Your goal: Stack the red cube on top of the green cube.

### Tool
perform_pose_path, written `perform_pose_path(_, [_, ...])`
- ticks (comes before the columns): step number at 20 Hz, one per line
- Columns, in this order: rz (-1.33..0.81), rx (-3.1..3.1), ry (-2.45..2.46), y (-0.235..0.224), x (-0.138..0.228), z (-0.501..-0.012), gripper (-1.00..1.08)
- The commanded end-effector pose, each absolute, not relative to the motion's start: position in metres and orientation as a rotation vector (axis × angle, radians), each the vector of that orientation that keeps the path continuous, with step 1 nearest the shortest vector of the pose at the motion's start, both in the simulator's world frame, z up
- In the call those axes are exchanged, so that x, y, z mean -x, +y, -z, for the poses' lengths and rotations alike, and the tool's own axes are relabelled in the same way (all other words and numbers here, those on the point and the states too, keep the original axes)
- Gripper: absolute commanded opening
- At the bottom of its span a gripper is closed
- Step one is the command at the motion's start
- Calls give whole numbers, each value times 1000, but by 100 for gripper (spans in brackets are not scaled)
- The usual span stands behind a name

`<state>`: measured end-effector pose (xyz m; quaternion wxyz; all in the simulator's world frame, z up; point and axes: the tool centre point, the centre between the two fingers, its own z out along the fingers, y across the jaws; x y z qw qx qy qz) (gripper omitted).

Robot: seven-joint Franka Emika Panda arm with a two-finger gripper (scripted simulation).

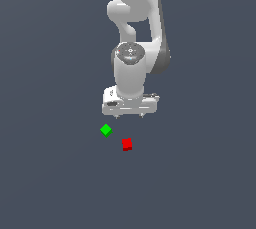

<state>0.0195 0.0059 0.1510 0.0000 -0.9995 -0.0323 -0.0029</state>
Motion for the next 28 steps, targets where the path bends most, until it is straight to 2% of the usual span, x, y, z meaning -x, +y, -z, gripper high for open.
perform_pose_path(1, [7,3139,-119,4,-28,-140,100])
perform_pose_path(15, [1,3133,-227,-3,-81,-80,100])
perform_pose_path(28, [0,3132,-246,-4,-91,-70,100])
